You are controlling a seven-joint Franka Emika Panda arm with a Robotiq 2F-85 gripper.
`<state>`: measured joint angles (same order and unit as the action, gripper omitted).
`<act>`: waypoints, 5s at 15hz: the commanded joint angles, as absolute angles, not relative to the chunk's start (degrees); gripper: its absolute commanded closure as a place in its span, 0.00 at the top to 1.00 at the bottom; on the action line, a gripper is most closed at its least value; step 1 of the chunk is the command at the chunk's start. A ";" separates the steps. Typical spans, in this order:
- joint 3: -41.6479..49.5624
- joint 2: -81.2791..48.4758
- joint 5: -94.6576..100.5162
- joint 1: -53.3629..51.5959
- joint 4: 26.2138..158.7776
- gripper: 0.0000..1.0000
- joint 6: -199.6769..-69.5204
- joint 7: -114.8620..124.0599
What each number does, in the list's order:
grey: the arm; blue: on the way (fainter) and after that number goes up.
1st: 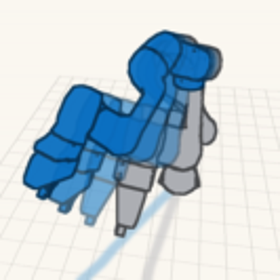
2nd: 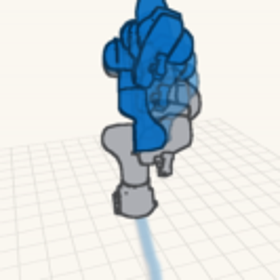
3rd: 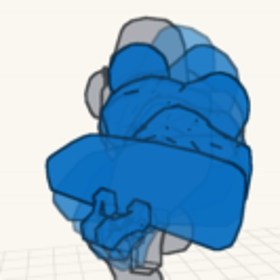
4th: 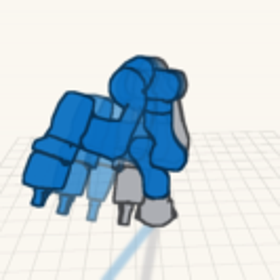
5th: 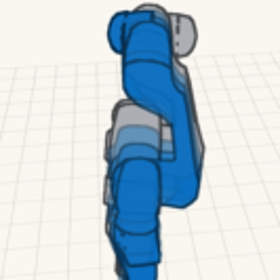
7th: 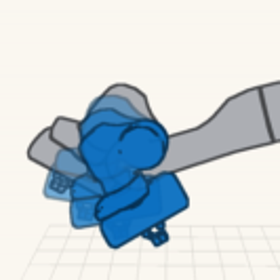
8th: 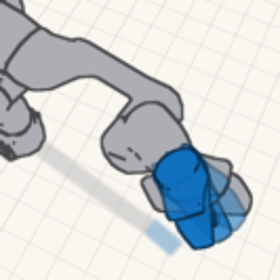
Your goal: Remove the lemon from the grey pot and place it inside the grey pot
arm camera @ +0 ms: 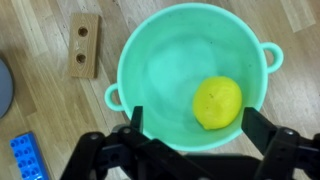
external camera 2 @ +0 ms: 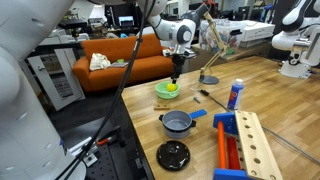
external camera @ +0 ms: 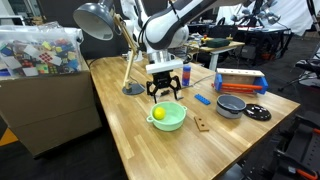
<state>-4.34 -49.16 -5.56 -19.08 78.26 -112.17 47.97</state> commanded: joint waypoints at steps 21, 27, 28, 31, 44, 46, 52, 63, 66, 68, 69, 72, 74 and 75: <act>-4.77 -54.67 -5.94 -19.40 71.54 1.00 -107.52 46.13; -4.87 -55.99 -6.13 -19.23 69.80 1.00 -106.74 45.87; -4.89 -56.08 -6.19 -19.16 69.70 1.00 -106.67 45.84; -4.92 -56.24 -6.35 -19.04 69.57 1.00 -106.43 45.92; -4.70 -56.31 -6.76 -18.58 70.78 1.00 -105.93 46.36; -4.71 -56.15 -7.06 -18.22 71.29 1.00 -106.31 46.30; -5.26 -57.71 -8.13 -17.71 69.73 1.00 -106.15 45.00; -5.61 -60.43 -8.79 -18.38 66.79 0.48 -106.46 43.72; -5.55 -60.20 -8.60 -18.49 66.75 0.31 -106.66 43.61; -5.47 -59.39 -8.44 -18.54 67.50 0.31 -107.08 43.43; -5.45 -58.76 -8.47 -18.47 68.10 0.31 -107.48 43.30; -5.39 -55.24 -8.79 -18.06 71.31 0.31 -108.40 43.38; -5.32 -52.16 -9.18 -17.60 73.81 0.31 -109.09 43.62; -5.79 -50.37 -9.14 -16.93 75.45 0.31 -109.53 43.66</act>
<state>-5.29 -56.10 -7.95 -18.27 68.78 -107.66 44.57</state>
